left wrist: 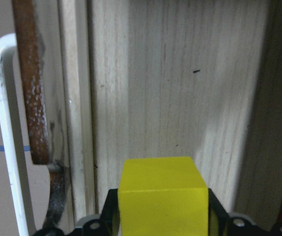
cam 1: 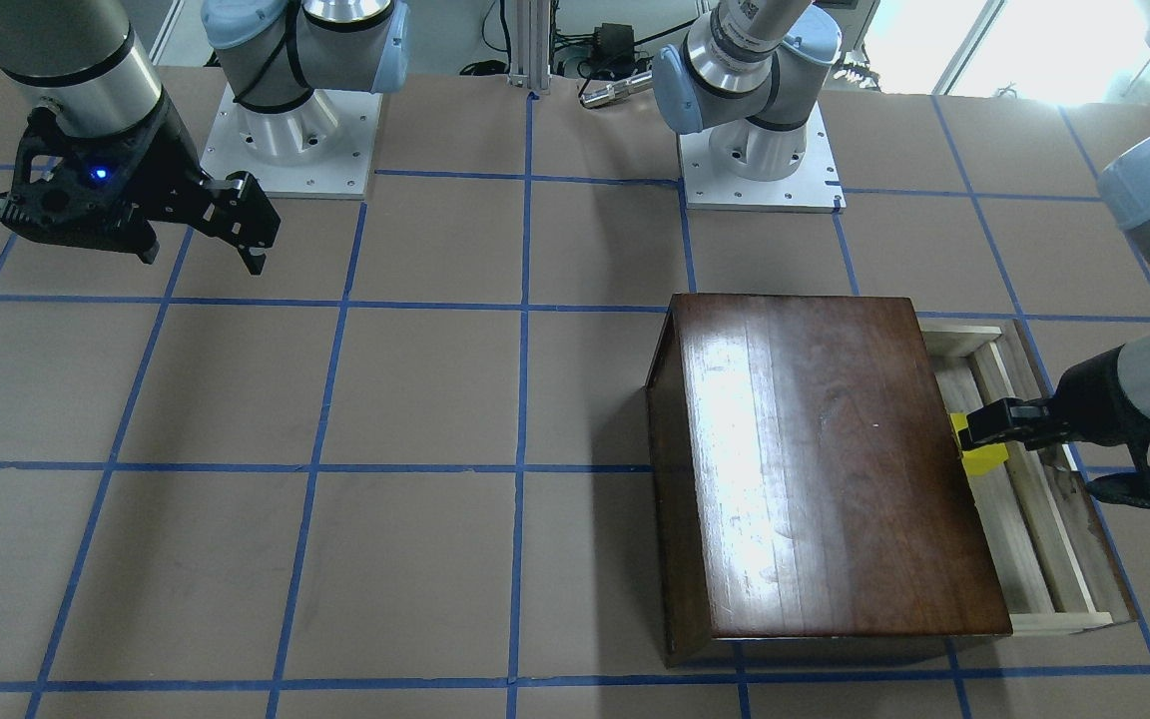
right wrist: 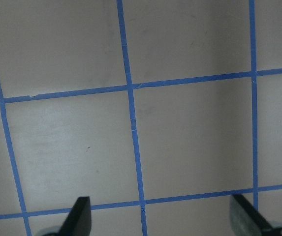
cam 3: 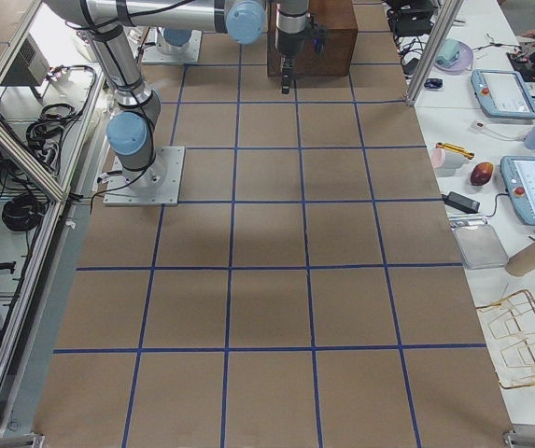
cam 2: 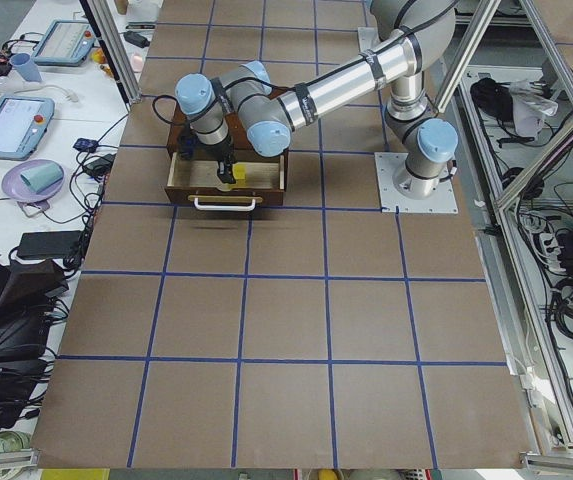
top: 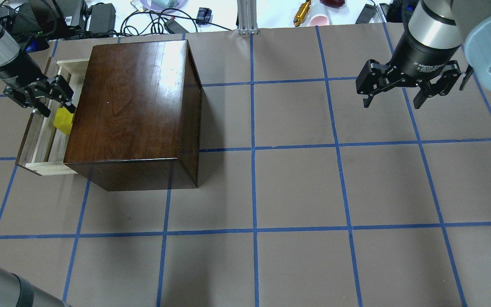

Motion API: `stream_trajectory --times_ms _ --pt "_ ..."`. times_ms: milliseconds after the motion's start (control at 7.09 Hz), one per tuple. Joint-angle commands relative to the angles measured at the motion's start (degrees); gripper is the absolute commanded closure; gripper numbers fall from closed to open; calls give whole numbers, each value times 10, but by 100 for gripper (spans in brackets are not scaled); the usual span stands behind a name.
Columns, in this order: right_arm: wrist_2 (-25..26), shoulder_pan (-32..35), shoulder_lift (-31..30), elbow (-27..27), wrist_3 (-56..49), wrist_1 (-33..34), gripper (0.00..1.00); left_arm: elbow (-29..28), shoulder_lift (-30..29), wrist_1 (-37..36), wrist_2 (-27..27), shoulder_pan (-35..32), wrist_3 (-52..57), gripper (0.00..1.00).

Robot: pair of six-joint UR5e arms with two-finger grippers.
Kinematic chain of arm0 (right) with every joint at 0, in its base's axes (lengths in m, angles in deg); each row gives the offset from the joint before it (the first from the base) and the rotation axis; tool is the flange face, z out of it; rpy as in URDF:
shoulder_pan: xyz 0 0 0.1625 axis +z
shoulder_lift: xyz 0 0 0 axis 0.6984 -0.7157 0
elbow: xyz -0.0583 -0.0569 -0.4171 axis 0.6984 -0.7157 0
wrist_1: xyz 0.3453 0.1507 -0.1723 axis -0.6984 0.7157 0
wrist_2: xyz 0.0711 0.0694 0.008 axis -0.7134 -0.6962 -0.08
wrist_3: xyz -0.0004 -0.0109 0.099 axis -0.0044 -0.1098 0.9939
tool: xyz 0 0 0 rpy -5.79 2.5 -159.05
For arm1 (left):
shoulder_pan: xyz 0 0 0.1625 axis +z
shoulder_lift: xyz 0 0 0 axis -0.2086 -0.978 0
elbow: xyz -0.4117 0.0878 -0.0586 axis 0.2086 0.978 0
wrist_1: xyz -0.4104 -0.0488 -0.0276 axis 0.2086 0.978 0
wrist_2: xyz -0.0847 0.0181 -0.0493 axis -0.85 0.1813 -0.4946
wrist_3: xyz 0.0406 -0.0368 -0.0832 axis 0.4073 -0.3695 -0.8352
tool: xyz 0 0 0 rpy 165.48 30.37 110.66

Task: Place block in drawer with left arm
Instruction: 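Lower the cube into the open drawer and open the left gripper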

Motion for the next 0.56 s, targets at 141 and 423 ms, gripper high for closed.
stream_trajectory --times_ms 141,423 --pt "0 0 0 0 0 0 0 -6 35 12 4 -5 0 0" --pt "0 0 0 0 0 0 0 -21 78 60 3 -8 -2 0"
